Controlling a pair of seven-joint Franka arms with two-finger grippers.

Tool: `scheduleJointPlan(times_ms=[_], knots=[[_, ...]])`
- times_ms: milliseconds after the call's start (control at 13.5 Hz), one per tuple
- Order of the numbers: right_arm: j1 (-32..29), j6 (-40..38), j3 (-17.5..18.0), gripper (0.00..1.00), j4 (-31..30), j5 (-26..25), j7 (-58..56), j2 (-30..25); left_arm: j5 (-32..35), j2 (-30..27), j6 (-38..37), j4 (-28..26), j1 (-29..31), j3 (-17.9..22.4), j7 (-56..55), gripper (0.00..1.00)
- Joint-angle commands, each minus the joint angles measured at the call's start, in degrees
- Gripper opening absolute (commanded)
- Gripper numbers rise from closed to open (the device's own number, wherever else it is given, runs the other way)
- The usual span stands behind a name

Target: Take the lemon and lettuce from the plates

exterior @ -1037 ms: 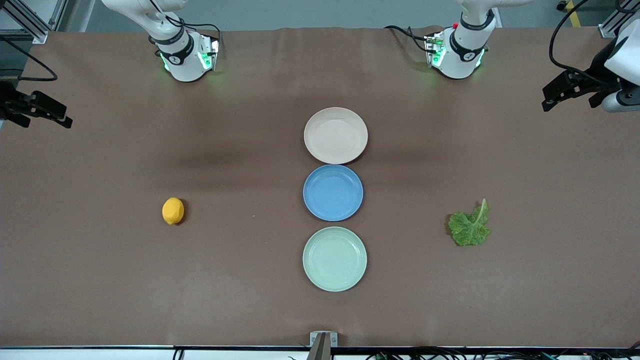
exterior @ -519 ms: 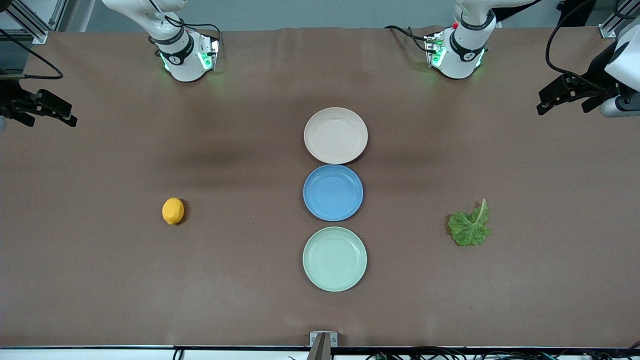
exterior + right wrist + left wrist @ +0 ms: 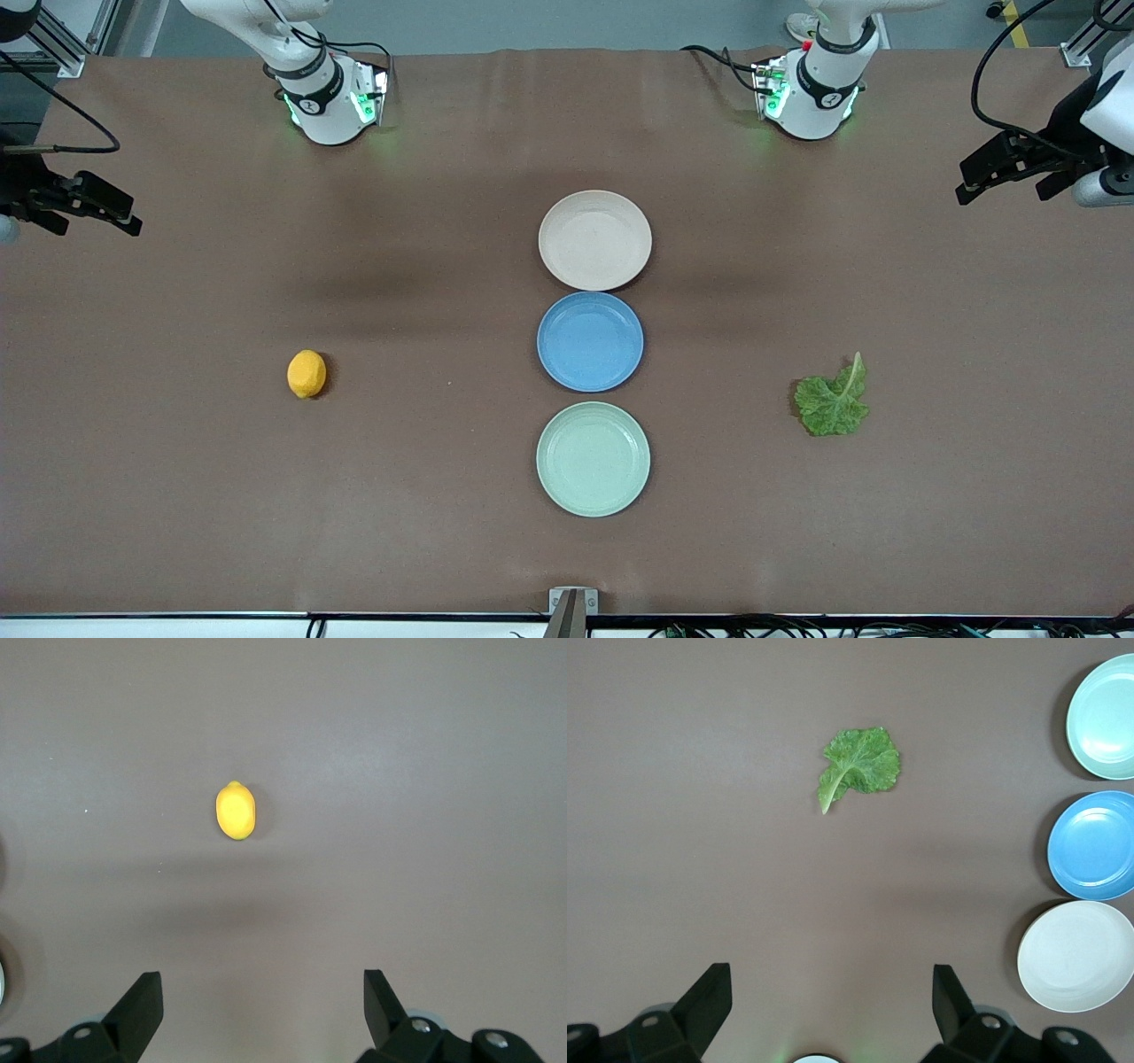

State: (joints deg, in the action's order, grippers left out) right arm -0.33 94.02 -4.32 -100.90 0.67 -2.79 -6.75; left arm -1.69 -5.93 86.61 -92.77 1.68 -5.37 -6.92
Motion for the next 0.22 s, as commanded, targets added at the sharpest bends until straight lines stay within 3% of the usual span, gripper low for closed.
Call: scheduleJointPlan(times_ms=[0,148], knots=[[-0.7,1.1,1.0,1.00,-1.9,-0.1,-0.5,-2.1,-0.3,0.8,-0.5,1.7,0.1,0.0,0.7,1.00],[-0.7,1.2,1.0,1.00,-1.7,-0.1,-0.5,-2.0,-0.2,0.8,-0.5,1.8,0.1,-0.2,0.6,1.00]])
